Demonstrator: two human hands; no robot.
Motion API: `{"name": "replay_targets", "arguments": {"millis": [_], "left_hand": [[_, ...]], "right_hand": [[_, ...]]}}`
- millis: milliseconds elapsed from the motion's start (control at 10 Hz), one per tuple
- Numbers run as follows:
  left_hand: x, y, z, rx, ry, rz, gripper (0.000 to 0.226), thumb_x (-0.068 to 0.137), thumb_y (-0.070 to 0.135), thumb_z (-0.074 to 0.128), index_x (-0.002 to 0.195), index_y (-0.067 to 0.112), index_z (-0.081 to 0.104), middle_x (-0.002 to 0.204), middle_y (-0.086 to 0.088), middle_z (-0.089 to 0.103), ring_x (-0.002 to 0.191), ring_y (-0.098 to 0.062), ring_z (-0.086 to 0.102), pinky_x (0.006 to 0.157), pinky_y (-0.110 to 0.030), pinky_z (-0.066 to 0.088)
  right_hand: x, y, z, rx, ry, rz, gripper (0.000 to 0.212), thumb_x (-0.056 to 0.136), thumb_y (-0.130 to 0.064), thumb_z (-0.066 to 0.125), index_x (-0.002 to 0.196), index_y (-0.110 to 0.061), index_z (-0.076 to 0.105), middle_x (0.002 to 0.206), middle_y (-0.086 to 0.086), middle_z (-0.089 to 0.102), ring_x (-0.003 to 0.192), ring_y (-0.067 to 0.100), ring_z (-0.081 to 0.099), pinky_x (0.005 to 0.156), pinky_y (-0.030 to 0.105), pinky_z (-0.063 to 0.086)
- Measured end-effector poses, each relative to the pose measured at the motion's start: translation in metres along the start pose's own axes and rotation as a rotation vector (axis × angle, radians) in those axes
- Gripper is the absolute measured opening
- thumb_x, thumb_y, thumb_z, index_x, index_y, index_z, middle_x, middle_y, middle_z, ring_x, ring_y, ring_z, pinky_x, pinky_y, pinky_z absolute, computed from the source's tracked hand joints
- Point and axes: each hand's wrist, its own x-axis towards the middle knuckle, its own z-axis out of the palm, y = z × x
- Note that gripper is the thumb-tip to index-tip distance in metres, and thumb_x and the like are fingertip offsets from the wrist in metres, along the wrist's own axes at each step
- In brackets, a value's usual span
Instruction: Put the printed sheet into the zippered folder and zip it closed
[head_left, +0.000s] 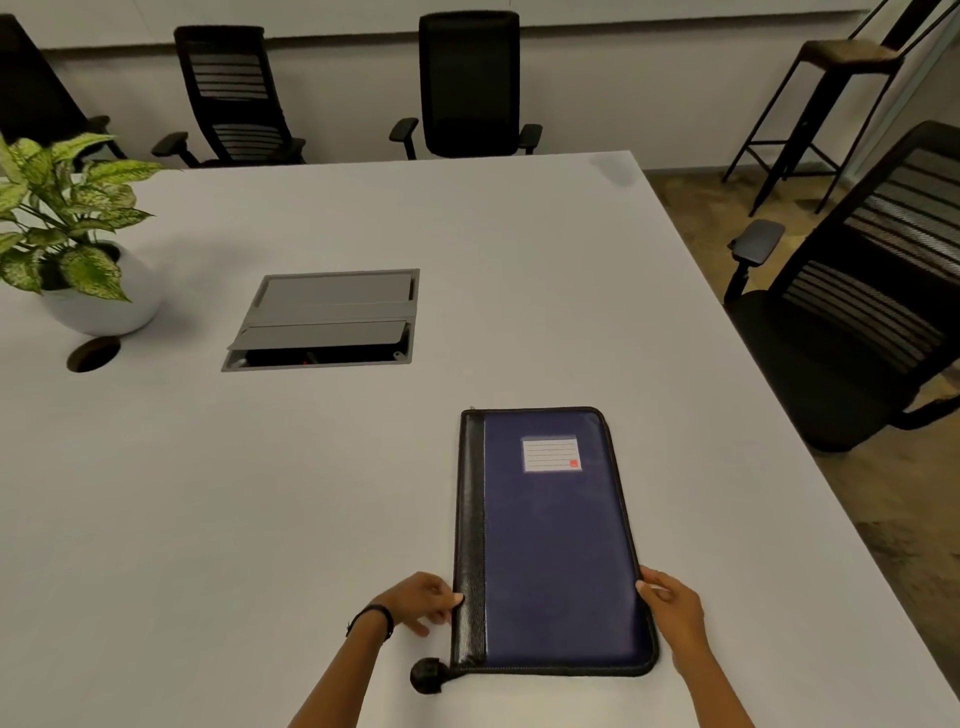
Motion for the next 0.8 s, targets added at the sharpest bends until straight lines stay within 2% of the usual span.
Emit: {"name": "replay_targets", "arguments": {"millis": [200,400,600,700,800], "left_hand": [[-0.002,-0.01,0.005,-0.055,0.126,0.062,0.028,0.089,0.021,0.065,0.067,0.018,0.048,0.055,0.007,0.062,0.048,0.0,0.063,0.051,-0.016,0.05],[-0.01,-0.004,-0.013,0.003,0.206,0.047,0.026,0.092,0.016,0.06,0.07,0.015,0.047,0.06,-0.003,0.059,0.038,0.001,0.059,0.047,-0.014,0.053],[-0.015,-0.005,-0.019,0.083,0.224,-0.023,0.02,0.093,0.019,0.06,0.076,0.018,0.049,0.064,-0.002,0.062,0.038,0.0,0.06,0.049,-0.017,0.055],[-0.019,0.003,-0.021,0.126,0.207,-0.065,0.013,0.093,0.024,0.058,0.096,0.017,0.047,0.075,-0.002,0.065,0.053,-0.009,0.065,0.058,-0.023,0.056],[-0.014,0.026,-0.041,0.273,0.368,0.019,0.033,0.094,0.036,0.053,0.12,0.018,0.045,0.11,-0.008,0.067,0.091,-0.022,0.068,0.075,-0.028,0.052]], "right_hand": [[-0.005,-0.011,0.011,-0.025,-0.026,0.011,0.03,0.088,-0.003,0.055,0.118,0.001,0.058,0.123,0.021,0.061,0.11,0.04,0.056,0.097,0.049,0.046],[-0.004,-0.031,0.023,-0.049,-0.072,0.003,0.03,0.087,0.004,0.054,0.117,0.004,0.058,0.122,0.023,0.061,0.109,0.04,0.057,0.099,0.048,0.046],[-0.005,-0.046,0.029,-0.096,-0.136,0.004,0.03,0.088,0.004,0.053,0.118,0.003,0.058,0.124,0.022,0.06,0.113,0.038,0.056,0.102,0.045,0.044],[0.002,-0.065,0.029,-0.16,-0.192,0.01,0.035,0.088,0.003,0.052,0.123,0.002,0.053,0.13,0.022,0.055,0.118,0.035,0.052,0.103,0.041,0.041],[0.011,-0.101,0.033,-0.174,-0.245,-0.063,0.044,0.09,-0.003,0.053,0.132,0.0,0.043,0.139,0.021,0.045,0.127,0.033,0.045,0.107,0.039,0.036]]}}
